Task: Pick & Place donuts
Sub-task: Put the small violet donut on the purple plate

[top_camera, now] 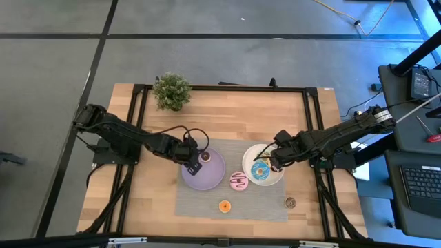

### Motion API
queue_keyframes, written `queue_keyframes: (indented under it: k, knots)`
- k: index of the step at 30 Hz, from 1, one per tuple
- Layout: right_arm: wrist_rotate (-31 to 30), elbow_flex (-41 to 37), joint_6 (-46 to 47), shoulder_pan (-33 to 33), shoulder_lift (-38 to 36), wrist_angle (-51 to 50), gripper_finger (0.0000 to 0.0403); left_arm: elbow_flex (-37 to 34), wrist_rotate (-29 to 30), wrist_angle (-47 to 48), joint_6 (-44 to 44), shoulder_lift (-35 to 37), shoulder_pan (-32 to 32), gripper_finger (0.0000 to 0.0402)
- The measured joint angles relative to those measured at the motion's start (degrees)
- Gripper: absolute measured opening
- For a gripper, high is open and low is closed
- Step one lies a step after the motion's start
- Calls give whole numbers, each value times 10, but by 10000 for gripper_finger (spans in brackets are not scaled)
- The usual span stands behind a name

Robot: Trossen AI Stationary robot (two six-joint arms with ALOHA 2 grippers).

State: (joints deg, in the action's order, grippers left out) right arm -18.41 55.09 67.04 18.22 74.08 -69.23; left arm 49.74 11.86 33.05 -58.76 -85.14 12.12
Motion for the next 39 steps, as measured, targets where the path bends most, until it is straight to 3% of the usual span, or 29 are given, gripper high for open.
queue_keyframes:
  k: [9, 18, 26, 39]
  knots:
    - [-5, 0, 0, 0, 0, 9, 197, 0, 24, 19, -5, 0, 0, 43]
    - [-25, 0, 0, 0, 0, 24, 197, 0, -11, 12, -5, -33, -1, 43]
    - [-25, 0, 0, 0, 0, 23, 197, 0, 9, 10, -5, -42, -2, 43]
    - [-11, 2, -1, 0, 0, 26, 197, 0, -17, 5, 5, -42, -2, 43]
